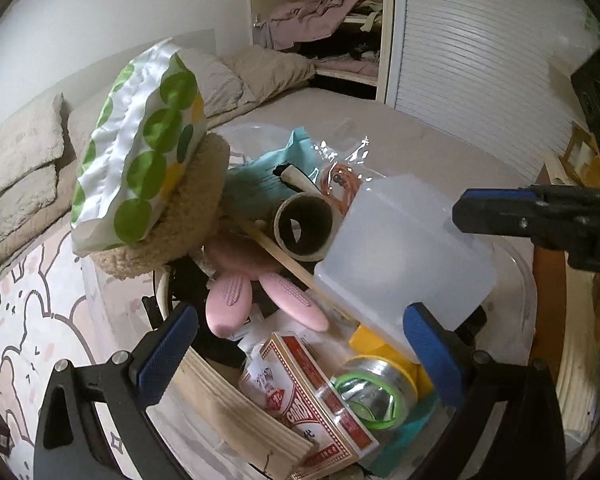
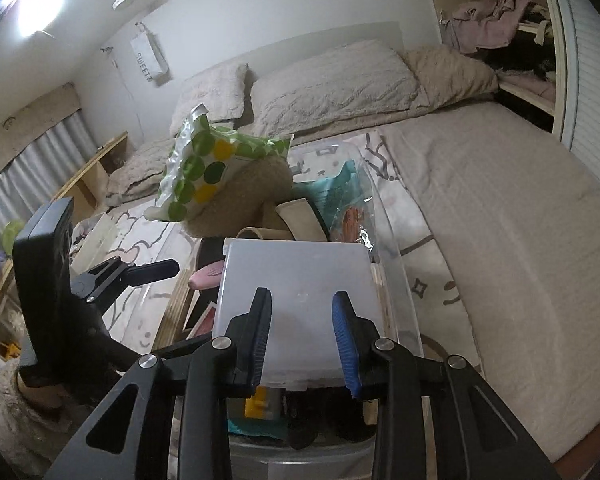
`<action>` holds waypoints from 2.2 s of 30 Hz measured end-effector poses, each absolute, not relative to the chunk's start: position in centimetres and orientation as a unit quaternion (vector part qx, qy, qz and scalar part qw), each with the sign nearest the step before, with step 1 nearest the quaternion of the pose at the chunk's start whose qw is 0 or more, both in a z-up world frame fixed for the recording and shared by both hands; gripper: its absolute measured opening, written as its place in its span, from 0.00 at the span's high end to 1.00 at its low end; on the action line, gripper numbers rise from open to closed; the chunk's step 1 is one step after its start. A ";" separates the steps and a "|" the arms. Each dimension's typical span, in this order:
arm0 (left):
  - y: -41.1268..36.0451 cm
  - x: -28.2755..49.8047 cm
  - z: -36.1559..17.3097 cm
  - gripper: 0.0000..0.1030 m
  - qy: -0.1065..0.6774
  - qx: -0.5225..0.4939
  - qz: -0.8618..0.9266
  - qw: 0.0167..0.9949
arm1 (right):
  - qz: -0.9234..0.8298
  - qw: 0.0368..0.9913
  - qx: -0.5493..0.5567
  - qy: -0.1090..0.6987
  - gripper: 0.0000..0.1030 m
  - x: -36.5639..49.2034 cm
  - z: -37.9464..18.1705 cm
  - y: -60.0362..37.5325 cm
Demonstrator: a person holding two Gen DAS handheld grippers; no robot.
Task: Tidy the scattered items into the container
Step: 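Open the left gripper to release the white box while the right gripper presses it down, then move both tools from the bin toward the black charger box on the bed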
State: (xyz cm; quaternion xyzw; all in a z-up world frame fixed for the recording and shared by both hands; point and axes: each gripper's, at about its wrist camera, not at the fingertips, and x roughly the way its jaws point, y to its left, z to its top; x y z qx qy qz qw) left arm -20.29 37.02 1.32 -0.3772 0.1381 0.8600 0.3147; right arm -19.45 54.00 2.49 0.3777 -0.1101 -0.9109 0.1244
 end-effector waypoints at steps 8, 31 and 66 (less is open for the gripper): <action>36.8 -20.4 0.9 0.00 0.138 -0.387 0.861 0.300 | -0.910 0.133 0.378 -0.110 0.69 -19.6 1.8 53.6; 33.4 -16.9 3.8 0.00 0.098 -0.345 0.883 0.304 | -0.908 0.126 0.377 -0.132 0.68 -19.6 2.5 54.1; 25.5 -15.6 7.2 0.00 0.048 -0.273 0.923 0.265 | -0.957 0.117 0.246 -0.101 0.00 -16.8 6.6 50.1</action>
